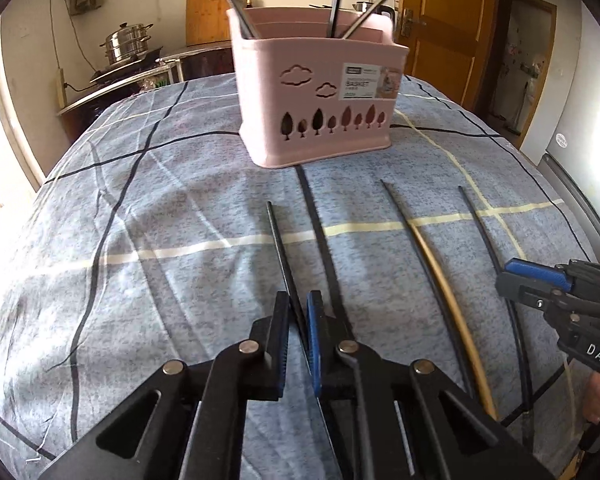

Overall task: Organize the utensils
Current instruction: 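Grasp a black chopstick with the left tool while the right tool grasps another black one, then lift both held chopsticks and carry them over the pink basket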

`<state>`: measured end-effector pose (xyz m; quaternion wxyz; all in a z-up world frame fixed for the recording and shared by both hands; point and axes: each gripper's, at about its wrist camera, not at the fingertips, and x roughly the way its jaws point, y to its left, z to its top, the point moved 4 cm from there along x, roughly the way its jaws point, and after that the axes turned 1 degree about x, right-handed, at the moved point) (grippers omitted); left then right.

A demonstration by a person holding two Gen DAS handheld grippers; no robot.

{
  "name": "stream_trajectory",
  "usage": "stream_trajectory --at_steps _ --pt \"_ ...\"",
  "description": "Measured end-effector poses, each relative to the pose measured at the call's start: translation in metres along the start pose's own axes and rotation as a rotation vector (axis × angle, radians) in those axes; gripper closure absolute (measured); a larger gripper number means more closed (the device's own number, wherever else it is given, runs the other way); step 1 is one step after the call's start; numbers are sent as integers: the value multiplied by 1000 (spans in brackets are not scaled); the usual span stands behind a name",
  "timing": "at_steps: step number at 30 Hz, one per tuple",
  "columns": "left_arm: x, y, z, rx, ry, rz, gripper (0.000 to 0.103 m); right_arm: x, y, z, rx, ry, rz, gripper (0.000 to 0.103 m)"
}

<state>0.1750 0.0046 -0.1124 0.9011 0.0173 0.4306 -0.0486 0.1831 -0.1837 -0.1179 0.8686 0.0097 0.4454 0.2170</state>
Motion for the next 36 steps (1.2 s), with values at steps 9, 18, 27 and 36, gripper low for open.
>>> stream_trajectory --at_steps 9,18,27,36 --pt "-6 20 -6 -44 21 -45 92 -2 -9 7 23 14 -59 84" --pt "16 33 20 -97 44 -72 86 17 -25 34 120 20 -118 84" --pt "24 27 27 -66 18 -53 86 30 -10 43 62 15 -132 86" --pt "18 26 25 -75 17 -89 96 22 5 42 46 -5 -63 96"
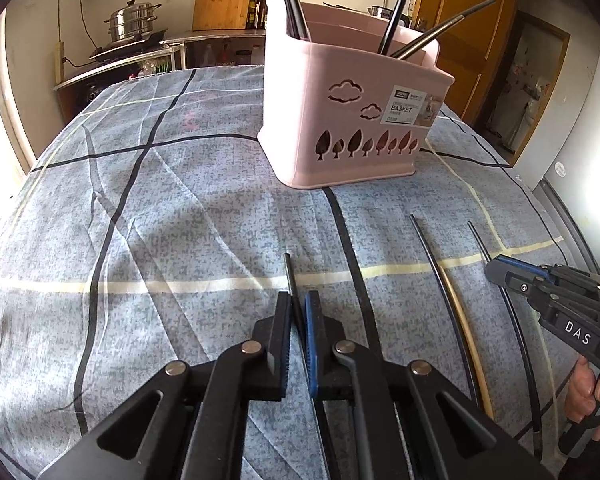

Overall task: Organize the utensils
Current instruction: 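Lift both held chopsticks and carry them over the pink basket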

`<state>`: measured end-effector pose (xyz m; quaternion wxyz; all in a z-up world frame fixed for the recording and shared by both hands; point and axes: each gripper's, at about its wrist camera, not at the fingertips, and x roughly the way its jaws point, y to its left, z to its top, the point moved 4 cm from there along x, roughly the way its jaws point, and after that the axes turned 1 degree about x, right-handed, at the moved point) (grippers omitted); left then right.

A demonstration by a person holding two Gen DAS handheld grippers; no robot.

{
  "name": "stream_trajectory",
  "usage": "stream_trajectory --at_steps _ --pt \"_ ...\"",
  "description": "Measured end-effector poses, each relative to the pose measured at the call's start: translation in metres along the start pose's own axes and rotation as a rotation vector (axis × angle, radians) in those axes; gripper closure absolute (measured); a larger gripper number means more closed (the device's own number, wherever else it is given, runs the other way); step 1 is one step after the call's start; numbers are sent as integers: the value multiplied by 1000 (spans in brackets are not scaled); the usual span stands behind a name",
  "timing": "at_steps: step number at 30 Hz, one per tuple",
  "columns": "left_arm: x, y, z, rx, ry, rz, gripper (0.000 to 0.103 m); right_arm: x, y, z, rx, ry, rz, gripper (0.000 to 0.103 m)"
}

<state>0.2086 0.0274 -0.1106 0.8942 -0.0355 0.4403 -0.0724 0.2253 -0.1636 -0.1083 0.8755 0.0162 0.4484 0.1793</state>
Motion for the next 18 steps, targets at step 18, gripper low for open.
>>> stream_trajectory --at_steps 18 --pt "-105 -24 48 82 -240 -110 98 -89 28 52 -79 -252 41 98"
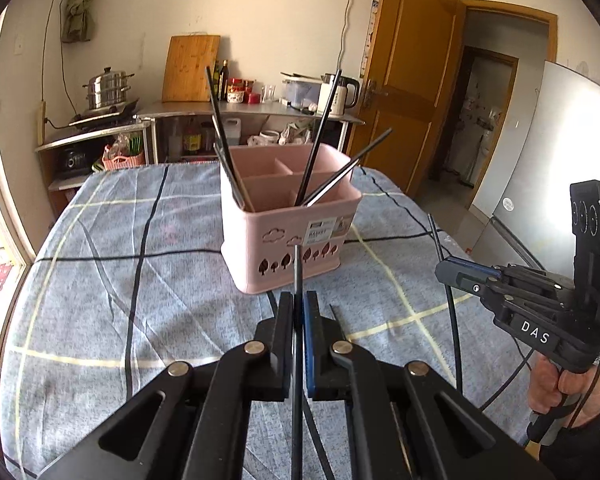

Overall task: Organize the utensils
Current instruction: 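Lift both held chopsticks and carry them over the pink basket, then lower both chopsticks into the pink basket and open both tools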

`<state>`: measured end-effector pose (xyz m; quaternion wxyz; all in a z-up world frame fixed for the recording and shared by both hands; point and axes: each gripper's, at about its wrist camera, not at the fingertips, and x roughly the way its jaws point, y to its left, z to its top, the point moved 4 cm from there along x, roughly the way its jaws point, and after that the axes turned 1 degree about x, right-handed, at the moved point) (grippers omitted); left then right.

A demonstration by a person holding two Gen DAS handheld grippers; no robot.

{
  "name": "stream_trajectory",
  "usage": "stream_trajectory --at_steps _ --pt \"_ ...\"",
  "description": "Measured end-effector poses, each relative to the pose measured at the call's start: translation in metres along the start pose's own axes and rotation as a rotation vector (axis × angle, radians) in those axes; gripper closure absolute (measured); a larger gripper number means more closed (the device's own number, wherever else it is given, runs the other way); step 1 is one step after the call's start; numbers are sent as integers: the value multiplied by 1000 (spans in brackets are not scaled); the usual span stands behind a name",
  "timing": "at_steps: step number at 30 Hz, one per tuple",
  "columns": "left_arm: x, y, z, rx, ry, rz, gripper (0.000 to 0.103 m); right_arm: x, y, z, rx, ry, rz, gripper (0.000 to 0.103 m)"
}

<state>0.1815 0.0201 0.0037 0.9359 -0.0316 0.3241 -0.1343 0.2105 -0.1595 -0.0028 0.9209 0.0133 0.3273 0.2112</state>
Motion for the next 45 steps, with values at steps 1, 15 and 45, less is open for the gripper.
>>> stream_trajectory --at_steps 1,15,45 --pt "-4 -1 5 5 -16 -1 98 -3 1 4 -5 -12 0 98" --pt "-32 -6 50 30 -145 -22 98 -29 5 38 -43 -119 -13 98" --pt "-43 -11 107 101 -165 -38 98 -45 29 96 -142 -213 30 98"
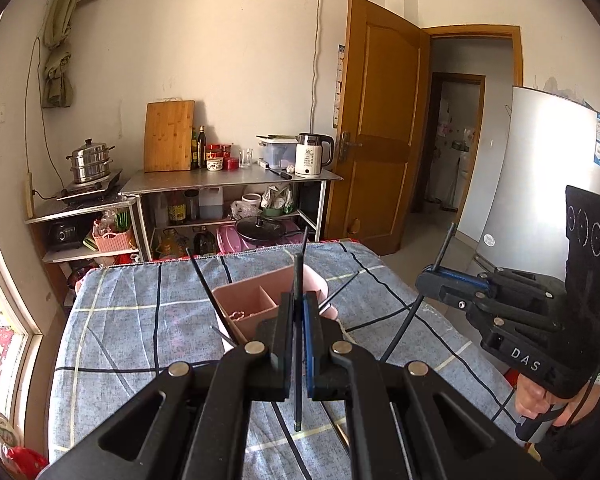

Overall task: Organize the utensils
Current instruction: 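Lower both chopsticks into the pink basket and open both tools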

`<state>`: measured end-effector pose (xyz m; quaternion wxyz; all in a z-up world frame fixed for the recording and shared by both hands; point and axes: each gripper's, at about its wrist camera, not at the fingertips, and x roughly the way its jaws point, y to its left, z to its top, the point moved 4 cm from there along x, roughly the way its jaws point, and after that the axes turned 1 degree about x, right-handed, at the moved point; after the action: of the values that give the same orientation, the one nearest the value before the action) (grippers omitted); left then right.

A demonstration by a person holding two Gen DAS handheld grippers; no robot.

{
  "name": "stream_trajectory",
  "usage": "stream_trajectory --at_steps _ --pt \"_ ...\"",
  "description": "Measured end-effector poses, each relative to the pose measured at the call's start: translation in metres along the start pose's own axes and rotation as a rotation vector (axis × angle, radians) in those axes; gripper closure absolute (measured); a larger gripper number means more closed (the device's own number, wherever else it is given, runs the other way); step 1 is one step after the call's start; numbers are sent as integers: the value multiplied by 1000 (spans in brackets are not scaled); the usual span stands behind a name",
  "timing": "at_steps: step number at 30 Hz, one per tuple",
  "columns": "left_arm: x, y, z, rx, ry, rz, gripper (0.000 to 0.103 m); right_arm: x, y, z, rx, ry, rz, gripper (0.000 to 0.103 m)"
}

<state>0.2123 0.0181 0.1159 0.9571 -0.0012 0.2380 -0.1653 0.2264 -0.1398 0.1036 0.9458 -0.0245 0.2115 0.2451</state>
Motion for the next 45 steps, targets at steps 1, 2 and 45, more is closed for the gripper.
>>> stream_trajectory --at_steps 1,2,45 --pt "0 1 6 0 -6 0 98 2 1 6 -3 -10 7 98" --pt "-1 2 13 3 -15 5 98 3 3 11 -5 -19 13 98" --pt "86 49 -7 -59 98 31 98 114 -1 -12 25 136 23 98"
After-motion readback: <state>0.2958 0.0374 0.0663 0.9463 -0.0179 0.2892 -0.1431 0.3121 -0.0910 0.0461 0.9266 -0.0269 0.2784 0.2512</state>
